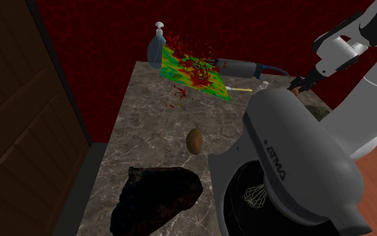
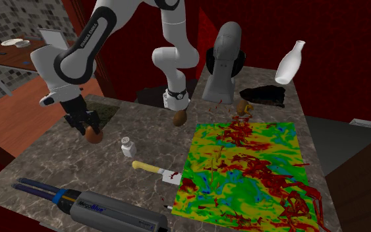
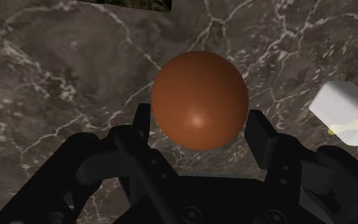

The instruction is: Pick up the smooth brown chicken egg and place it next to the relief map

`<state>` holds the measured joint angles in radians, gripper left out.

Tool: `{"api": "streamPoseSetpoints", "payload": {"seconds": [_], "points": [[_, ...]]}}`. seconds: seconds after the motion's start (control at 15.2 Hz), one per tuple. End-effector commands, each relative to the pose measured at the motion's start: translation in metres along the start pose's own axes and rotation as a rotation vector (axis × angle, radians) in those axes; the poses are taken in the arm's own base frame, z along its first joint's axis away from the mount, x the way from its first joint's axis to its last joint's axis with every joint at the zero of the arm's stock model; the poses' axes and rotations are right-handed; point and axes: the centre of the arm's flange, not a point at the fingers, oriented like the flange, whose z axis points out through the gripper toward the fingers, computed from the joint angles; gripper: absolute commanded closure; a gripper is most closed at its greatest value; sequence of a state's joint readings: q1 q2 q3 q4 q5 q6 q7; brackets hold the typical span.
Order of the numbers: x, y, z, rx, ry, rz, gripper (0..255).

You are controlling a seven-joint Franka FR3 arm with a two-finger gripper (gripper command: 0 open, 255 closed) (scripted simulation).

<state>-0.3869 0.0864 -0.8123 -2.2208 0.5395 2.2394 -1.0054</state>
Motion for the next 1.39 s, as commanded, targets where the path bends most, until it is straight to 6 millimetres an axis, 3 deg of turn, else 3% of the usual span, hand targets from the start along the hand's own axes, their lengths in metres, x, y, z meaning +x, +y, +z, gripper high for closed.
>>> {"api": "streamPoseSetpoints", "payload": {"seconds": [0.0,0.33,0.4,0.73,0.99,1.32], "points": [[-0.001,0.000,0.004,0.000,-0.002,0.001,255],[-0.001,0.000,0.004,0.000,-0.002,0.001,255],[-0.001,0.000,0.003,0.000,-0.002,0.000,0],[-0.001,0.000,0.004,0.000,-0.002,0.001,0],[-0.001,0.000,-0.046,0.000,-0.002,0.001,0],[-0.001,0.000,-0.046,0.000,-0.002,0.001,0]]}}
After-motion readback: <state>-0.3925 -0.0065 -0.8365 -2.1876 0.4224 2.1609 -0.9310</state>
